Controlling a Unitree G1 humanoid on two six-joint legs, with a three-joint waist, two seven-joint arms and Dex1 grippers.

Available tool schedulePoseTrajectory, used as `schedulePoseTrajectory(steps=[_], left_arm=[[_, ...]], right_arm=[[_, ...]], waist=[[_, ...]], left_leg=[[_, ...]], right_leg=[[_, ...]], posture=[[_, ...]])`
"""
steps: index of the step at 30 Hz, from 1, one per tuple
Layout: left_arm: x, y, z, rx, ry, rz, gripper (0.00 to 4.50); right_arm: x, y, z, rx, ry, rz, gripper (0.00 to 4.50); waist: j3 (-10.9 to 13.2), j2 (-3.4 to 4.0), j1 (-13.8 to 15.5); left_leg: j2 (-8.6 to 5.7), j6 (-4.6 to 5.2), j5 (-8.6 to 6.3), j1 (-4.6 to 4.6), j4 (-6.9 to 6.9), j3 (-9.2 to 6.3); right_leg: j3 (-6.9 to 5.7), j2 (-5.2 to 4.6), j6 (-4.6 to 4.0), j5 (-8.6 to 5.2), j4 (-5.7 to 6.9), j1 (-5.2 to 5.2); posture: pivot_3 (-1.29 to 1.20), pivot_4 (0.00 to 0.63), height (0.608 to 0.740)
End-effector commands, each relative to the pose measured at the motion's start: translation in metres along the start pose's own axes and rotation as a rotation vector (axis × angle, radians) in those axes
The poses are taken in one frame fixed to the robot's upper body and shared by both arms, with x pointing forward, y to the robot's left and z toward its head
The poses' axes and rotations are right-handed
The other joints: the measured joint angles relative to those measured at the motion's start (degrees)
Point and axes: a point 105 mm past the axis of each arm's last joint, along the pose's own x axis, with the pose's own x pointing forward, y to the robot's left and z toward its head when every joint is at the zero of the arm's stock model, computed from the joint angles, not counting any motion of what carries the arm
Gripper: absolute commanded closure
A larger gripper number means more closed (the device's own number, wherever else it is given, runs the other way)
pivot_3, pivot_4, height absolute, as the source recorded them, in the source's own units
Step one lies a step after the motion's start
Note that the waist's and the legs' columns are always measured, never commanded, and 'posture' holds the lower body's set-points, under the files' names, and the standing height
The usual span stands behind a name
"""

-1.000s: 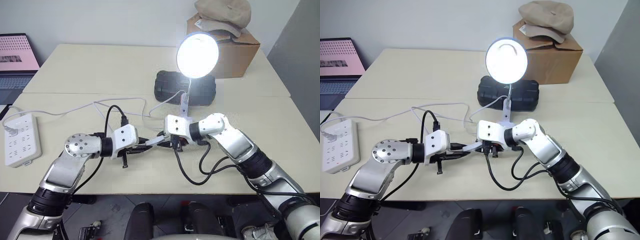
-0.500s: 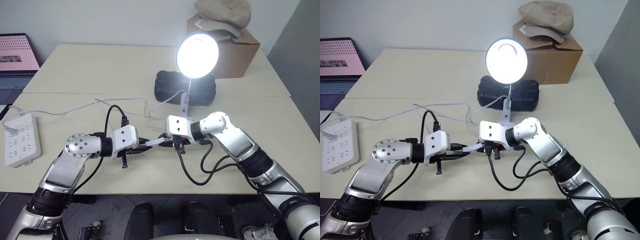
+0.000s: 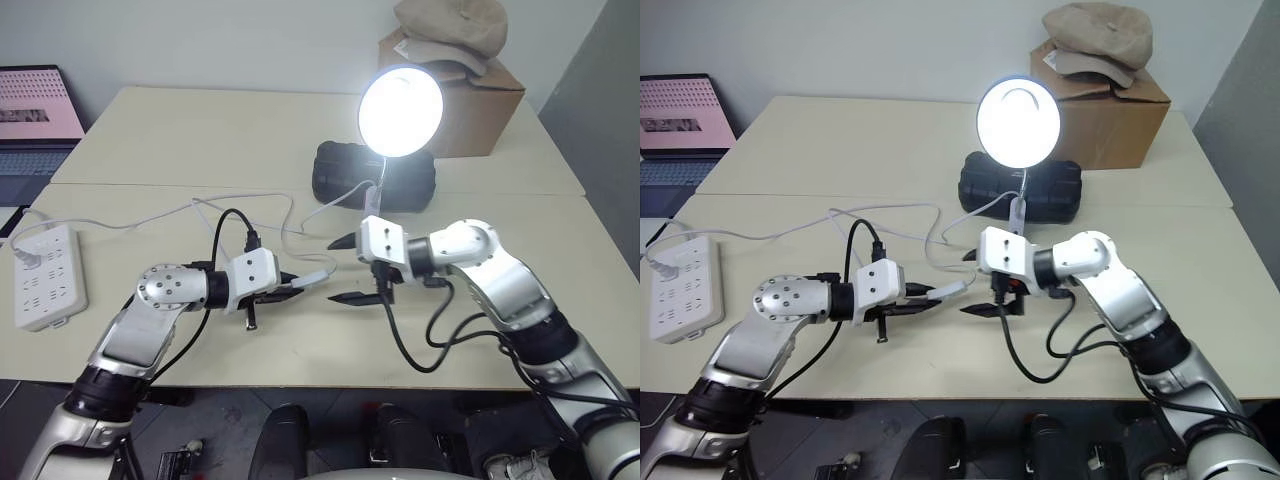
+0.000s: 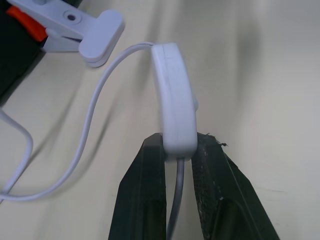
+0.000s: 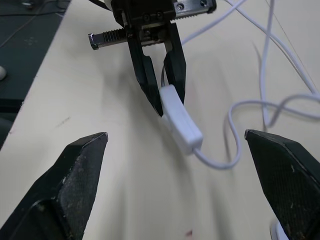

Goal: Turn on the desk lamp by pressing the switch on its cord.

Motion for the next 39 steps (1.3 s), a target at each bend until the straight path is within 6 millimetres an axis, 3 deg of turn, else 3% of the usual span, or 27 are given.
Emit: schedulePoseTrajectory(steps=[1,7,8,9,14,17,22,26,30,35,39], left_arm=[[0.011,0.005,0.001,0.058,-0.015,0.004,4.09],[0.024,0.006,-0.007,0.042,-0.032,-0.026,4.09],[0.024,0.007,-0.007,0.033,-0.036,-0.024,3.39],[0.024,0.008,-0.008,0.029,-0.039,-0.023,3.38],[0.018,0.004,-0.007,0.019,-0.055,-0.051,2.09],[0.009,0.002,-0.009,0.013,-0.046,-0.043,1.58],[-0.029,-0.003,-0.006,-0.023,-0.04,0.029,0.43],[-0.074,-0.02,-0.007,-0.128,0.022,0.104,0.43],[-0.104,-0.025,-0.002,-0.19,0.052,0.271,0.43],[-0.123,-0.042,0.008,-0.272,0.029,0.301,0.43],[-0.122,-0.047,0.012,-0.298,0.008,0.285,0.43]], right_arm=[[-0.019,0.002,0.007,-0.011,-0.009,-0.083,0.03],[-0.035,0.014,-0.001,0.068,0.023,-0.173,0.03],[-0.036,0.014,-0.001,0.077,0.029,-0.187,0.0],[-0.037,0.015,-0.002,0.082,0.032,-0.194,0.0],[-0.041,0.014,-0.004,0.101,0.043,-0.216,0.0],[-0.042,0.014,-0.005,0.103,0.046,-0.217,0.0],[-0.047,0.012,-0.008,0.105,0.048,-0.215,0.0],[-0.056,0.012,-0.009,0.108,0.034,-0.192,0.0],[-0.067,0.013,-0.01,0.087,0.005,-0.164,0.0],[-0.088,0.013,-0.013,0.067,-0.009,-0.13,0.0],[-0.091,0.014,-0.014,0.061,-0.018,-0.111,0.0]], waist=[[0.0,0.0,-0.01],[0.0,0.0,-0.32],[0.0,-0.01,-0.34],[0.0,0.0,-0.41],[-0.01,-0.01,-0.41],[-0.01,-0.01,-0.46],[0.0,-0.01,-0.72],[0.0,-0.01,-1.0],[0.03,-0.03,-0.62],[0.03,-0.02,-0.2],[0.03,-0.02,-0.16]], left_leg=[[0.0,0.0,0.0,-0.01,0.0,-0.01],[0.03,0.0,0.0,0.0,-0.02,-0.01],[0.02,0.0,0.0,0.0,-0.02,-0.04],[0.03,0.0,0.0,-0.01,-0.02,-0.04],[0.01,0.0,0.0,0.0,0.0,-0.03],[0.01,0.0,0.0,0.0,0.0,-0.02],[0.05,0.0,0.0,0.0,-0.06,-0.02],[0.07,-0.01,-0.01,0.01,-0.07,-0.01],[0.05,-0.01,-0.01,0.07,-0.06,-0.07],[0.03,-0.01,-0.01,0.11,-0.04,-0.09],[0.01,-0.01,-0.01,0.13,-0.05,-0.12]], right_leg=[[0.0,0.0,0.0,0.0,0.0,0.0],[0.02,0.06,0.0,0.0,0.0,-0.02],[0.0,0.05,0.0,-0.01,0.01,-0.01],[0.0,0.05,0.0,-0.01,0.01,-0.01],[0.03,0.04,0.01,0.0,0.01,-0.01],[0.03,0.05,0.01,0.0,0.0,-0.01],[0.04,0.05,-0.01,-0.02,-0.03,-0.04],[0.04,0.01,-0.02,-0.03,-0.05,-0.03],[-0.03,-0.03,-0.02,-0.03,-0.06,0.04],[-0.05,-0.06,-0.08,-0.06,-0.09,0.06],[-0.08,-0.06,-0.1,-0.07,-0.07,0.07]], posture=[[0.0,0.15,0.74],[0.0,0.15,0.74],[0.0,0.15,0.74],[0.0,0.15,0.74],[0.0,0.15,0.74],[0.0,0.15,0.74],[0.0,0.15,0.74],[0.0,0.15,0.74],[0.0,0.15,0.74],[0.0,0.15,0.74],[0.0,0.15,0.74]])
